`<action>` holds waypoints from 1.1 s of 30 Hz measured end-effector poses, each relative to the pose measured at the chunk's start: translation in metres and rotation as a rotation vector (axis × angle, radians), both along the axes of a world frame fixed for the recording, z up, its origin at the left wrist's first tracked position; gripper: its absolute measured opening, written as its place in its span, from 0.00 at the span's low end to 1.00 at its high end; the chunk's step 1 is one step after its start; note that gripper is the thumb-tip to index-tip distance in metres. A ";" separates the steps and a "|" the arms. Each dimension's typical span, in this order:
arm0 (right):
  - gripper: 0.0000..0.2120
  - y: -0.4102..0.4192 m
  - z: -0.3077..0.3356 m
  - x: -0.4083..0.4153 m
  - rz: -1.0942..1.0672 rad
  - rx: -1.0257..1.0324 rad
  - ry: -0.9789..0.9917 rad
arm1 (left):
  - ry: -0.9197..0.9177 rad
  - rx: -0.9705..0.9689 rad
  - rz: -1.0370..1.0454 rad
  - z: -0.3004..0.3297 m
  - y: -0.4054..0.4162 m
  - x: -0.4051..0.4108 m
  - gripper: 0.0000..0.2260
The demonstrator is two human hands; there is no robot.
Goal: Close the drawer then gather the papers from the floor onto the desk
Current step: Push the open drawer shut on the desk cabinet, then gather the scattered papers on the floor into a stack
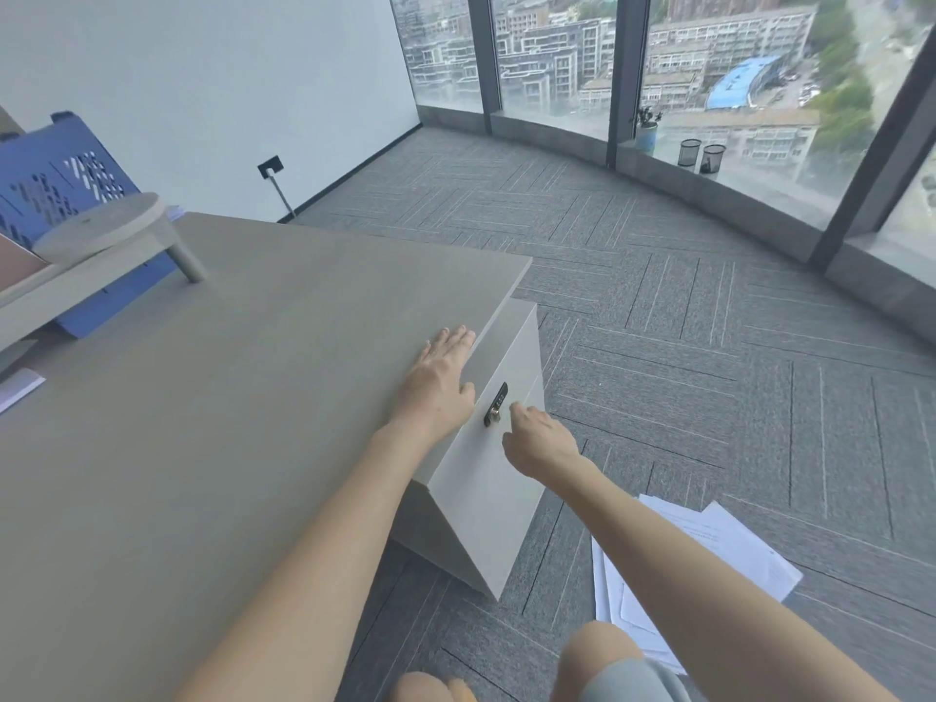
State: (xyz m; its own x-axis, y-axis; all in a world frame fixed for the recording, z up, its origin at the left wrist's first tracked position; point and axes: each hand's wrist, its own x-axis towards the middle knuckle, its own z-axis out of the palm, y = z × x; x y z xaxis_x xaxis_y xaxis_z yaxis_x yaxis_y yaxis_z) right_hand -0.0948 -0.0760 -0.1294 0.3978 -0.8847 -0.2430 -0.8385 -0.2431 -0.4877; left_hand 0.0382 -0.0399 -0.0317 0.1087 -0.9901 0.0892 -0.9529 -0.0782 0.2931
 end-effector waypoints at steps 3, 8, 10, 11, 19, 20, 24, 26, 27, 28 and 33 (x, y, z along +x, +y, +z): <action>0.17 0.004 0.013 -0.029 -0.021 -0.018 -0.007 | 0.162 -0.053 0.098 0.004 0.007 -0.023 0.26; 0.17 0.016 0.037 -0.090 -0.052 -0.035 -0.039 | 0.272 -0.068 0.068 0.008 0.024 -0.073 0.23; 0.17 0.023 0.048 -0.116 -0.074 -0.035 -0.058 | 0.286 -0.042 0.067 0.007 0.029 -0.092 0.21; 0.18 0.027 0.054 -0.132 -0.091 -0.039 -0.064 | 0.293 -0.035 0.059 0.007 0.032 -0.103 0.21; 0.18 0.067 0.090 -0.235 -0.234 -0.098 -0.096 | 0.383 0.022 -0.039 0.004 0.039 -0.180 0.20; 0.18 0.072 0.093 -0.244 -0.250 -0.103 -0.098 | 0.389 0.026 -0.051 0.004 0.040 -0.187 0.20; 0.17 0.089 0.106 -0.271 -0.310 -0.129 -0.096 | 0.447 0.032 -0.080 0.005 0.043 -0.207 0.19; 0.17 0.097 0.111 -0.281 -0.336 -0.136 -0.098 | 0.484 0.035 -0.089 0.005 0.044 -0.214 0.19; 0.17 0.100 0.114 -0.286 -0.350 -0.138 -0.098 | 0.499 0.034 -0.093 0.004 0.044 -0.218 0.19; 0.17 0.103 0.116 -0.291 -0.362 -0.141 -0.098 | 0.507 0.030 -0.100 0.004 0.044 -0.221 0.19; 0.17 0.115 0.122 -0.307 -0.408 -0.154 -0.090 | 0.533 0.031 -0.134 -0.001 0.040 -0.235 0.18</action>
